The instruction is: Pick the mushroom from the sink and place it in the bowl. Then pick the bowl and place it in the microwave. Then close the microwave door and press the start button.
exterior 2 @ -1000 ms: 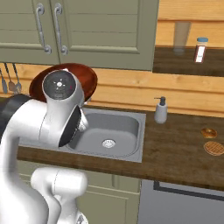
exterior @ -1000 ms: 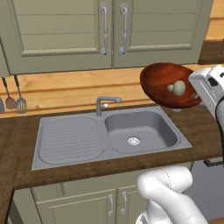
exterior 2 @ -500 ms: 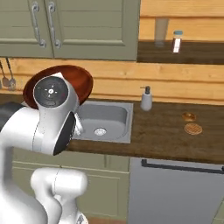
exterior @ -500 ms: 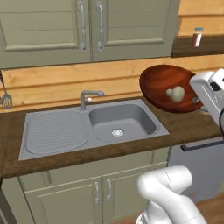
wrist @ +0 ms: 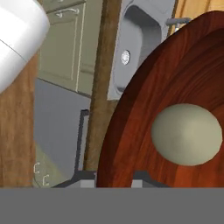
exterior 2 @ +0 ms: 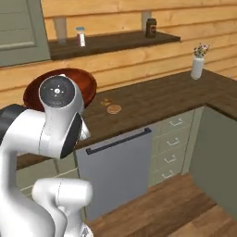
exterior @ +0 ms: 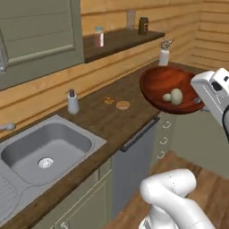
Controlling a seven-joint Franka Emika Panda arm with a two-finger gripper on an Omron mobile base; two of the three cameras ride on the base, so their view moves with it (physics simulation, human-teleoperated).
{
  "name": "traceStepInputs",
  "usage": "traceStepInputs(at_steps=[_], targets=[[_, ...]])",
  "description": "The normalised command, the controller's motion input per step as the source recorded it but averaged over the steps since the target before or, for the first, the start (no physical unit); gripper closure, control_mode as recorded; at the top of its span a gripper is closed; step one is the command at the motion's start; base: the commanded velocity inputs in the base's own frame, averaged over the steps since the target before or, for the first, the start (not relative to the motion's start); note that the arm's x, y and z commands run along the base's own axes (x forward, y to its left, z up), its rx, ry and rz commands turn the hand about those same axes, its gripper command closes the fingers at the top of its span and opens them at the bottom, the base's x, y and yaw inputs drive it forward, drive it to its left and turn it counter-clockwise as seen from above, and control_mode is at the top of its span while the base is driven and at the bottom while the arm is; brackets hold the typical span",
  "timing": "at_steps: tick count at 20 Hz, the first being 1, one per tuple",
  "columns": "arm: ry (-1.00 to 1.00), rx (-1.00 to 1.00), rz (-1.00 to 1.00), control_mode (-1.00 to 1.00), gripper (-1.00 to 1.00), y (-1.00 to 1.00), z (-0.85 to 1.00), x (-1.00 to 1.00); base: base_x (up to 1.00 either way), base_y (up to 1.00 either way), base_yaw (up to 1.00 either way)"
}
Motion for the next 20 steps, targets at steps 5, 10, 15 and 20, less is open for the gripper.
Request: traceStepInputs(at_steps=[5, 10, 15, 20], targets=[[0.00, 0.00, 0.00, 1.00, 1.00, 0.00, 0.00, 0.00, 0.00, 0.00, -0.98], [0.00, 0.00, 0.00, 1.00, 1.00, 0.00, 0.00, 0.00, 0.00, -0.23, -0.88], [0.00, 0.00, 0.00, 1.00, 1.00, 0.00, 0.00, 0.00, 0.00, -0.25, -0.84], [0.00, 0.00, 0.00, 1.00, 1.00, 0.00, 0.00, 0.00, 0.00, -0.22, -0.84]])
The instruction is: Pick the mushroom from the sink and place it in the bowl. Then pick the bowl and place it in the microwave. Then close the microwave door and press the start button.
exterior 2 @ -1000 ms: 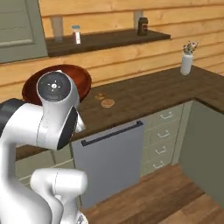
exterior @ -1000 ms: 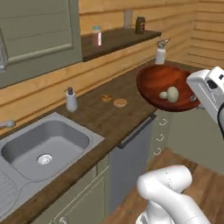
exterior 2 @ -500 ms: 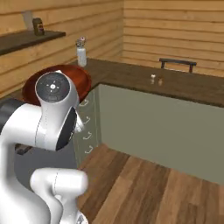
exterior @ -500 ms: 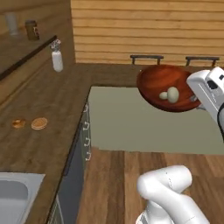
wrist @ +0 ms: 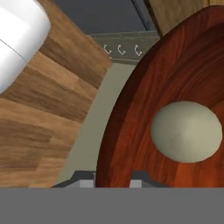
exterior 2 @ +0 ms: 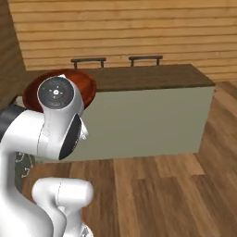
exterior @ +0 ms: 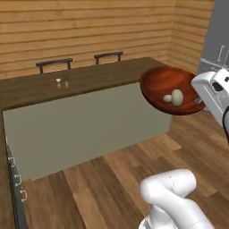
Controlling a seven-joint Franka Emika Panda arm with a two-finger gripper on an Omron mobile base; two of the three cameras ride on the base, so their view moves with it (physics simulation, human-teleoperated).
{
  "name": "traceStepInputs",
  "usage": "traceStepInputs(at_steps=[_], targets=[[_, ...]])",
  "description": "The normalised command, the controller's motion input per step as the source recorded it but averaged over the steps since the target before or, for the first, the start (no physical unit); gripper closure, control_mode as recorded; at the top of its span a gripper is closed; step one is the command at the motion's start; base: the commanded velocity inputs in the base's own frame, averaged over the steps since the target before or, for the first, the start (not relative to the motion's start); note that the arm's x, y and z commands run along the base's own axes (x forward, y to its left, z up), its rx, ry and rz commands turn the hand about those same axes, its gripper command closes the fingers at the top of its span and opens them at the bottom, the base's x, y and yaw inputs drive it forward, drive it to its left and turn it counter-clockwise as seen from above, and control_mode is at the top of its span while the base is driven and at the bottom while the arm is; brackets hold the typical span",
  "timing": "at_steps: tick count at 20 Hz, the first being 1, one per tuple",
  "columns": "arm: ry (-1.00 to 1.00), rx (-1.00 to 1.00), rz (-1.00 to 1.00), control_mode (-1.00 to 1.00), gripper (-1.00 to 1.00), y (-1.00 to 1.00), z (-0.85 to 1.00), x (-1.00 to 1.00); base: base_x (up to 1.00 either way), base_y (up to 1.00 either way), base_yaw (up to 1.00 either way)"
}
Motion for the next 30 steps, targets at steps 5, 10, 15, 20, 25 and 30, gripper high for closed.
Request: traceStepInputs(at_steps=[5, 10, 15, 20, 25, 30], targets=[[0.00, 0.00, 0.00, 1.00, 1.00, 0.00, 0.00, 0.00, 0.04, -0.38, -0.78], [0.00, 0.00, 0.00, 1.00, 1.00, 0.00, 0.00, 0.00, 0.16, -0.53, -0.68], [0.00, 0.00, 0.00, 1.00, 1.00, 0.00, 0.00, 0.00, 0.38, -0.73, -0.57], [0.00, 0.00, 0.00, 1.00, 1.00, 0.00, 0.00, 0.00, 0.62, -0.96, -0.47], [0.00, 0.00, 0.00, 1.00, 1.00, 0.00, 0.00, 0.00, 1.00, -0.69, -0.33], [0.00, 0.00, 0.00, 1.00, 1.00, 0.00, 0.00, 0.00, 1.00, -0.33, -0.27]])
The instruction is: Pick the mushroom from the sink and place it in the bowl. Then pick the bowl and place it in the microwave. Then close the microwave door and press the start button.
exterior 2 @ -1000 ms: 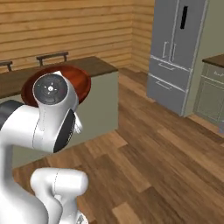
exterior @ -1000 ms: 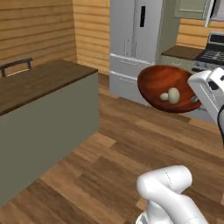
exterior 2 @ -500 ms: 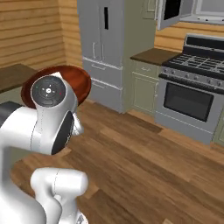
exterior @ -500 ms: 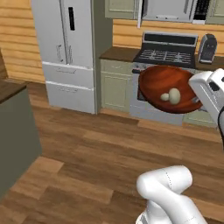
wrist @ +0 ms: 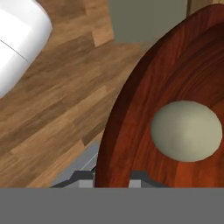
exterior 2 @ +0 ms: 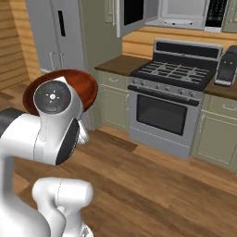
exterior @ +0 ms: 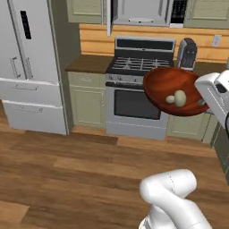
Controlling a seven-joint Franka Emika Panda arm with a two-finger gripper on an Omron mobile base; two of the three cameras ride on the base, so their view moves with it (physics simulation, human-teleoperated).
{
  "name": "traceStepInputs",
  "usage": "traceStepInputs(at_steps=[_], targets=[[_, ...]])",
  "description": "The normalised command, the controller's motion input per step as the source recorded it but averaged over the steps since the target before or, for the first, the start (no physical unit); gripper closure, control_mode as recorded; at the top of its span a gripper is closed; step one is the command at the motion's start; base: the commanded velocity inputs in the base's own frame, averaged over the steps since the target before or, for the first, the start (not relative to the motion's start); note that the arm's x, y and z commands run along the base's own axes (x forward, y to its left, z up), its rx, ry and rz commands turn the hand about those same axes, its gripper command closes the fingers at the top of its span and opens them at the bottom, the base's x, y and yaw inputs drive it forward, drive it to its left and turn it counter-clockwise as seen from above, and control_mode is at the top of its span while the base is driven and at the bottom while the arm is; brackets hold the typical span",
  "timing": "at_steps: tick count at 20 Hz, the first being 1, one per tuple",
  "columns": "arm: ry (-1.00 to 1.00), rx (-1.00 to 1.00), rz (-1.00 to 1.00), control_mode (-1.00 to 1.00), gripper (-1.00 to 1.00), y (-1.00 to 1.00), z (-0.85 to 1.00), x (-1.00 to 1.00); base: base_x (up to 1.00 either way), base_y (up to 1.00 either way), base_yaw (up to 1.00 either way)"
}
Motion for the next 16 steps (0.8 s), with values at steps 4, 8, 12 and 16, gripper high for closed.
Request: traceStepInputs(at_steps=[4, 8, 12, 16], targets=[[0.00, 0.00, 0.00, 1.00, 1.00, 0.00, 0.00, 0.00, 1.00, -0.02, -0.17], [0.00, 0.00, 0.00, 1.00, 1.00, 0.00, 0.00, 0.00, 1.00, 0.00, -0.03], [0.00, 0.00, 0.00, 1.00, 1.00, 0.00, 0.00, 0.00, 1.00, 0.00, 0.00], [0.00, 0.00, 0.00, 1.00, 1.00, 0.00, 0.00, 0.00, 1.00, 0.04, -0.07]])
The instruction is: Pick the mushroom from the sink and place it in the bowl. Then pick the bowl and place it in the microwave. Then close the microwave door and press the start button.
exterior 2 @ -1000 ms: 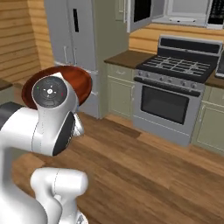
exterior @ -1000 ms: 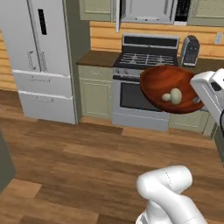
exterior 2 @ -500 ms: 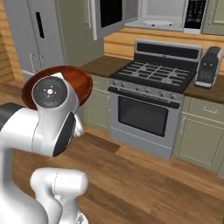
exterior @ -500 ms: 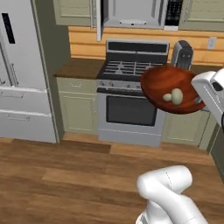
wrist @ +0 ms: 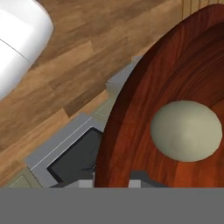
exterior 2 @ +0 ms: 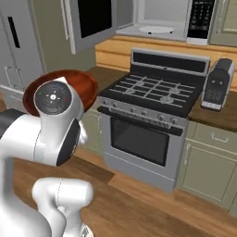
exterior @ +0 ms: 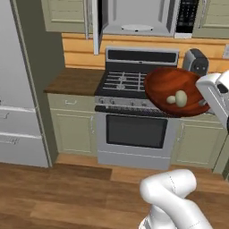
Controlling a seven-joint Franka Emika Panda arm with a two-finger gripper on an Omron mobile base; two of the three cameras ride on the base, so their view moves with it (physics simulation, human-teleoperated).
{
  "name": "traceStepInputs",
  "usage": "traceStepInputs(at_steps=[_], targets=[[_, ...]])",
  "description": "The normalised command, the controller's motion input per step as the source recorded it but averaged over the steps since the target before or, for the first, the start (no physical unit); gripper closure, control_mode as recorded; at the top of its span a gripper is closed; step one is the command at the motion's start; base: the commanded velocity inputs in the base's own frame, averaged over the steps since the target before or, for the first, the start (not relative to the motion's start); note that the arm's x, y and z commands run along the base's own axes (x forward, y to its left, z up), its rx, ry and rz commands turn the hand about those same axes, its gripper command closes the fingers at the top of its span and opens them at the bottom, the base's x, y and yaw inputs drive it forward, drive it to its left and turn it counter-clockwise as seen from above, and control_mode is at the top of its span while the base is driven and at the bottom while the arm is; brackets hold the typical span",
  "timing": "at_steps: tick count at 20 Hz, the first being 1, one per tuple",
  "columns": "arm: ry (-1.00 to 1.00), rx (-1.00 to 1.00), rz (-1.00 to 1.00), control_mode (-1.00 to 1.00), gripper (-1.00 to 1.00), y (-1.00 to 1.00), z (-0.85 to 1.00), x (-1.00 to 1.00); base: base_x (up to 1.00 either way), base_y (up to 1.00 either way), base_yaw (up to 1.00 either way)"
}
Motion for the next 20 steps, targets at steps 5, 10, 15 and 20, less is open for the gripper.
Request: traceStepInputs(at_steps=[5, 10, 15, 20], targets=[[0.00, 0.00, 0.00, 1.00, 1.00, 0.00, 0.00, 0.00, 1.00, 0.17, -0.09], [0.00, 0.00, 0.00, 1.00, 1.00, 0.00, 0.00, 0.00, 1.00, 0.02, -0.02], [0.00, 0.00, 0.00, 1.00, 1.00, 0.00, 0.00, 0.00, 1.00, 0.00, 0.00], [0.00, 0.00, 0.00, 1.00, 1.00, 0.00, 0.00, 0.00, 1.00, 0.00, 0.09]])
